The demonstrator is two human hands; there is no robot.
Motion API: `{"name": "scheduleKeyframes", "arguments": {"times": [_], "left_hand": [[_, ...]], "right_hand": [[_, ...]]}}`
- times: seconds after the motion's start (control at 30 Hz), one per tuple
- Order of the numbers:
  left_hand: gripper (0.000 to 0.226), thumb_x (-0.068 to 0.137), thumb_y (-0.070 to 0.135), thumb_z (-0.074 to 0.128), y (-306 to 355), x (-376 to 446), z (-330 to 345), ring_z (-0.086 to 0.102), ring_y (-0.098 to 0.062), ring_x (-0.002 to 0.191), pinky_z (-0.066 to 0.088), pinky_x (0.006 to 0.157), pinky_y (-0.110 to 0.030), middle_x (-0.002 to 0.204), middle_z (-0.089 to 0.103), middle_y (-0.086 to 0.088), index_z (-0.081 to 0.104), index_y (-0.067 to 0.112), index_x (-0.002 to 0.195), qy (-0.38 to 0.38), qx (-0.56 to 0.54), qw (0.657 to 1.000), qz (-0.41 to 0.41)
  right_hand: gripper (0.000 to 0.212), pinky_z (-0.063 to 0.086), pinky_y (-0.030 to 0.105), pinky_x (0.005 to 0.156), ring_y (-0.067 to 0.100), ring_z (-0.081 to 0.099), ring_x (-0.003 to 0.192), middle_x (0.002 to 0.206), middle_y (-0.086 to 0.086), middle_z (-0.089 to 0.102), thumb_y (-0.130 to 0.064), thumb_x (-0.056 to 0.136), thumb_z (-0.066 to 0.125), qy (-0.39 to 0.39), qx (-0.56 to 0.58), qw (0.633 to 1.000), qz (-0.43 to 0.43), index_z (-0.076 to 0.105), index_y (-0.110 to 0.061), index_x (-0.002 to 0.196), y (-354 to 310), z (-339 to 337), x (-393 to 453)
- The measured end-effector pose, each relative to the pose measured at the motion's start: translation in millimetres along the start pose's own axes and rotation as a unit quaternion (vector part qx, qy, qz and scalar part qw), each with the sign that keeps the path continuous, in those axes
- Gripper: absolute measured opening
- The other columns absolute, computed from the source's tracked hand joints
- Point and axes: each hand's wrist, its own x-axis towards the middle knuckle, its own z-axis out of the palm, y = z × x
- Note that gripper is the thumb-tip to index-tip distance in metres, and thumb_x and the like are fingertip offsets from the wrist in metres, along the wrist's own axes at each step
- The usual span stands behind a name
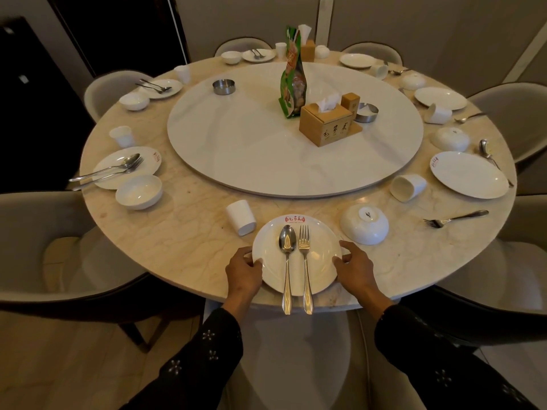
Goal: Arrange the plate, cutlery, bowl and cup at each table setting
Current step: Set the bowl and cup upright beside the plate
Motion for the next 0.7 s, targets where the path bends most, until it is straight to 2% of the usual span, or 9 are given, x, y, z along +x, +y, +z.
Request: {"name": "scheduleKeyframes", "arguments": {"times": [0.07,0.13,0.2,0.4,0.5,0.6,0.7], "left_hand": [[0.045,0.090,0.023,0.065,1,4,-2,0.056,-0.019,0.093,0.044,0.077,-0.024,0.106,0.061,-0.008,0.051,0.008,0.131,0.023,-0.012,1.000,-0.018],[0.055,0.088,0.032,0.067,6,12,-7,0.056,-0.025,0.106,0.044,0.084,-0.029,0.120,0.058,-0.011,0.046,0.009,0.134,0.054,-0.029,0.997,-0.036],[0.063,0.085,0.035,0.069,13,27,-14,0.054,-0.028,0.115,0.042,0.083,-0.029,0.132,0.051,-0.014,0.041,0.010,0.136,0.075,-0.044,0.996,-0.031],[0.081,0.080,0.048,0.071,39,79,-33,0.045,-0.032,0.128,0.041,0.095,-0.035,0.146,0.040,-0.014,0.031,0.022,0.145,0.051,-0.018,0.999,-0.008],[0.080,0.077,0.050,0.074,39,94,-33,0.048,-0.030,0.125,0.043,0.099,-0.038,0.143,0.045,-0.010,0.037,0.023,0.143,0.018,0.012,1.000,0.014],[0.073,0.074,0.046,0.078,33,98,-25,0.055,-0.027,0.115,0.046,0.088,-0.035,0.131,0.055,-0.009,0.043,0.022,0.134,-0.001,0.015,1.000,0.024],[0.066,0.069,0.041,0.084,28,102,-23,0.058,-0.027,0.109,0.050,0.084,-0.036,0.122,0.058,-0.011,0.047,0.023,0.120,0.006,-0.014,1.000,0.028]], "right_hand": [[0.050,0.045,0.041,0.099,0.031,0.056,0.118,0.134,0.015,0.056,-0.022,0.097,0.054,-0.009,0.013,1.000,0.008,0.038,-0.010,0.142,0,3,1],[0.050,0.045,0.041,0.099,0.031,0.054,0.121,0.138,0.014,0.052,-0.024,0.097,0.054,-0.015,0.025,0.999,0.015,0.037,-0.010,0.141,-1,6,2],[0.046,0.046,0.040,0.097,0.031,0.054,0.120,0.136,0.014,0.054,-0.023,0.096,0.055,-0.016,0.027,0.999,0.016,0.040,-0.008,0.137,0,10,3],[0.047,0.047,0.039,0.095,0.032,0.053,0.120,0.136,0.015,0.052,-0.024,0.096,0.055,-0.013,0.023,0.999,0.021,0.040,-0.007,0.137,2,16,9],[0.048,0.047,0.039,0.096,0.032,0.052,0.122,0.137,0.016,0.051,-0.021,0.095,0.056,-0.015,0.019,0.999,0.025,0.038,-0.006,0.138,2,16,13],[0.051,0.047,0.040,0.097,0.032,0.051,0.123,0.136,0.015,0.050,-0.014,0.092,0.059,-0.032,0.005,0.999,0.030,0.037,-0.007,0.138,3,15,17],[0.056,0.047,0.041,0.097,0.032,0.050,0.123,0.136,0.015,0.049,-0.011,0.089,0.063,-0.041,-0.010,0.998,0.036,0.035,-0.009,0.137,5,15,20]]}}
